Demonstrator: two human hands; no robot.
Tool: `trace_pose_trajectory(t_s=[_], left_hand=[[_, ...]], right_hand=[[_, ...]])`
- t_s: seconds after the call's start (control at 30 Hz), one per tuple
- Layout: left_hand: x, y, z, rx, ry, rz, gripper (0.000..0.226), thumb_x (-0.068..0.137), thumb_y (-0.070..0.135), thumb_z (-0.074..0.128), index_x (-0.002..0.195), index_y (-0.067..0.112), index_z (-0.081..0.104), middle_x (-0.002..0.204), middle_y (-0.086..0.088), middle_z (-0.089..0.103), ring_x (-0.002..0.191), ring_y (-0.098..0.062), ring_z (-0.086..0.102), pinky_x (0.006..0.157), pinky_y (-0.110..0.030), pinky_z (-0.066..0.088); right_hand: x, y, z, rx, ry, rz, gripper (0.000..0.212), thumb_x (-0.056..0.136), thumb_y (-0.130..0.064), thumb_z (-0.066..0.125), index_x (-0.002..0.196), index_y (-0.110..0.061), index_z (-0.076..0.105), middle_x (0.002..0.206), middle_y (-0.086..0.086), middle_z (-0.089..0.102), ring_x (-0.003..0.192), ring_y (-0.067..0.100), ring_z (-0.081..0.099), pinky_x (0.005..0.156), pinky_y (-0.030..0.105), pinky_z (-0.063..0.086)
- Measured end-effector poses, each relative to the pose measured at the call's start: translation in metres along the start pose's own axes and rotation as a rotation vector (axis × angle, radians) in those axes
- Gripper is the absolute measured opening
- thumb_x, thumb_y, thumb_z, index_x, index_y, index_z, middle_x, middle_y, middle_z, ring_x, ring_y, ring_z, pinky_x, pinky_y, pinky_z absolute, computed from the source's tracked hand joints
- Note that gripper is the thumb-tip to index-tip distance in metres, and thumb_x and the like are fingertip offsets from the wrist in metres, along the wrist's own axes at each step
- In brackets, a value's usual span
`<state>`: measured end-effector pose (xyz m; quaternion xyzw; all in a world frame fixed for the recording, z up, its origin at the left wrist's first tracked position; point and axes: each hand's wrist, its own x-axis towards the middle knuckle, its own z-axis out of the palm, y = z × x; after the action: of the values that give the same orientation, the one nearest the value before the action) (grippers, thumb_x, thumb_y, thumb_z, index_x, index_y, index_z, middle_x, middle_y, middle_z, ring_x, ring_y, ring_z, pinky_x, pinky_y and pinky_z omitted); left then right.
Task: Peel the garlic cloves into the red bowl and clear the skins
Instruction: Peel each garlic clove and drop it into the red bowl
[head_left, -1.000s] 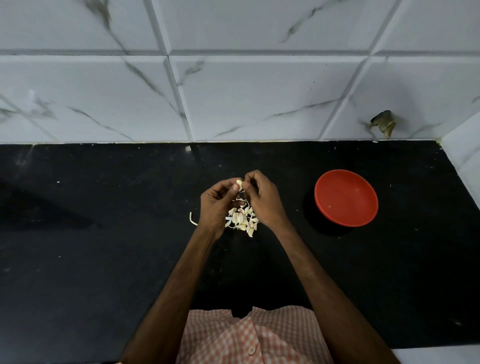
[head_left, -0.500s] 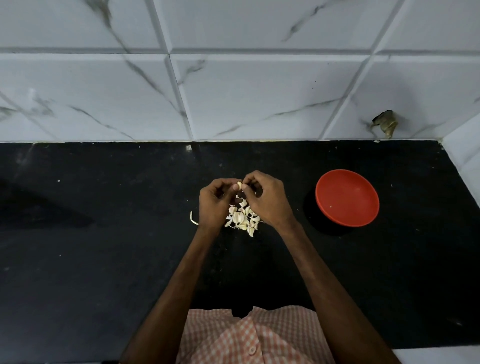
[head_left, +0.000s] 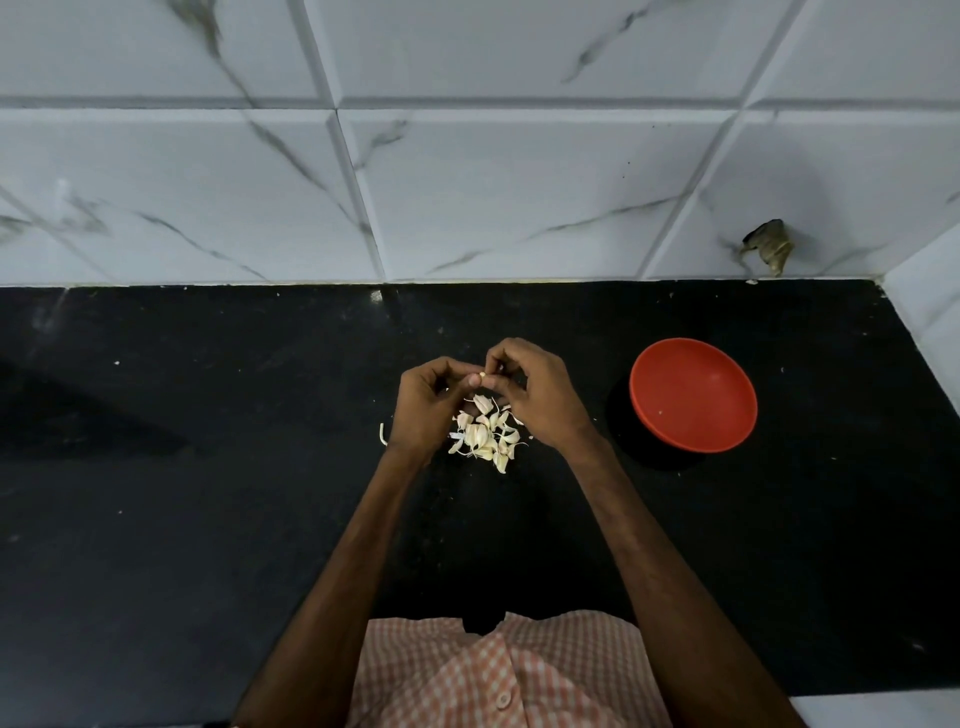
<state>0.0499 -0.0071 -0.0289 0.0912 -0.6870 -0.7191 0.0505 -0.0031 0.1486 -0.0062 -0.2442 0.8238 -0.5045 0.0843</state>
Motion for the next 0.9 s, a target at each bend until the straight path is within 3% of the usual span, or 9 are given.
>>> trace_pose_trajectory(t_s=[0.1,0.2,0.33,0.43,0.57,0.67,0.83,0.9], left_hand=[[0.0,0.0,-0.002,0.09,-0.04,0.016,0.009,0.092,-0.004,0.066,0.091,0.003,0.072,0.086,-0.011,0.074,0.067,-0.011,0.068,0.061,-0.024,0.055],[0.0,0.002,-0.002,0.13,-0.042,0.015,0.013,0.09,-0.005,0.068,0.088,0.007,0.073,0.082,-0.007,0.074,0.066,-0.013,0.067,0.061,-0.026,0.056],[0.0,0.004,0.002,0.086,-0.023,0.0,0.01,0.091,-0.005,0.067,0.092,0.003,0.072,0.087,-0.016,0.073,0.072,-0.02,0.067,0.061,-0.027,0.056],[0.0,0.003,0.001,0.08,-0.035,-0.01,0.008,0.091,-0.004,0.067,0.092,0.002,0.072,0.084,-0.012,0.073,0.068,-0.016,0.066,0.059,-0.024,0.055],[0.0,0.004,-0.001,0.041,-0.034,-0.021,0.008,0.092,-0.001,0.067,0.095,0.002,0.073,0.085,-0.02,0.072,0.066,-0.016,0.063,0.058,-0.023,0.054],[0.001,0.007,-0.002,0.053,-0.064,-0.023,0.008,0.093,-0.003,0.065,0.096,0.0,0.073,0.083,-0.012,0.073,0.064,-0.008,0.063,0.057,-0.018,0.051],[0.003,0.011,-0.006,0.143,-0.149,-0.038,0.01,0.091,-0.005,0.066,0.096,0.0,0.073,0.076,0.0,0.07,0.057,-0.001,0.061,0.057,-0.014,0.049],[0.004,0.012,-0.009,0.175,-0.186,-0.056,0.01,0.09,-0.005,0.068,0.093,0.003,0.073,0.076,-0.001,0.071,0.057,-0.002,0.061,0.057,-0.016,0.05]], right_hand=[[0.001,0.004,-0.003,-0.052,-0.069,0.01,0.021,0.088,-0.01,0.076,0.085,-0.021,0.058,0.086,-0.013,0.058,0.083,0.009,0.061,0.072,0.04,0.057],[0.0,0.006,-0.004,-0.122,-0.092,0.028,0.028,0.089,-0.012,0.073,0.084,-0.031,0.054,0.087,-0.018,0.058,0.087,0.008,0.06,0.077,0.047,0.055],[0.0,0.004,-0.006,-0.144,-0.118,0.018,0.024,0.091,-0.008,0.067,0.088,-0.028,0.053,0.09,-0.016,0.058,0.088,0.014,0.061,0.076,0.054,0.054],[-0.002,0.005,-0.006,-0.164,-0.149,0.014,0.025,0.094,-0.008,0.062,0.089,-0.03,0.05,0.088,-0.017,0.057,0.08,0.012,0.06,0.072,0.054,0.055],[-0.004,0.006,-0.003,-0.14,-0.074,0.0,0.022,0.094,-0.013,0.063,0.09,-0.031,0.05,0.09,-0.014,0.057,0.08,0.014,0.062,0.07,0.053,0.055],[-0.003,0.009,-0.004,-0.067,-0.045,0.013,0.022,0.09,-0.018,0.07,0.093,-0.032,0.053,0.096,-0.018,0.059,0.089,0.01,0.063,0.076,0.05,0.057],[-0.001,0.012,-0.01,-0.028,-0.173,0.016,0.018,0.089,-0.028,0.073,0.088,-0.029,0.055,0.094,-0.015,0.058,0.09,0.01,0.061,0.084,0.049,0.055],[-0.001,0.013,-0.011,-0.053,-0.213,0.026,0.019,0.088,-0.022,0.072,0.087,-0.029,0.055,0.093,-0.016,0.057,0.089,0.008,0.058,0.085,0.051,0.054]])
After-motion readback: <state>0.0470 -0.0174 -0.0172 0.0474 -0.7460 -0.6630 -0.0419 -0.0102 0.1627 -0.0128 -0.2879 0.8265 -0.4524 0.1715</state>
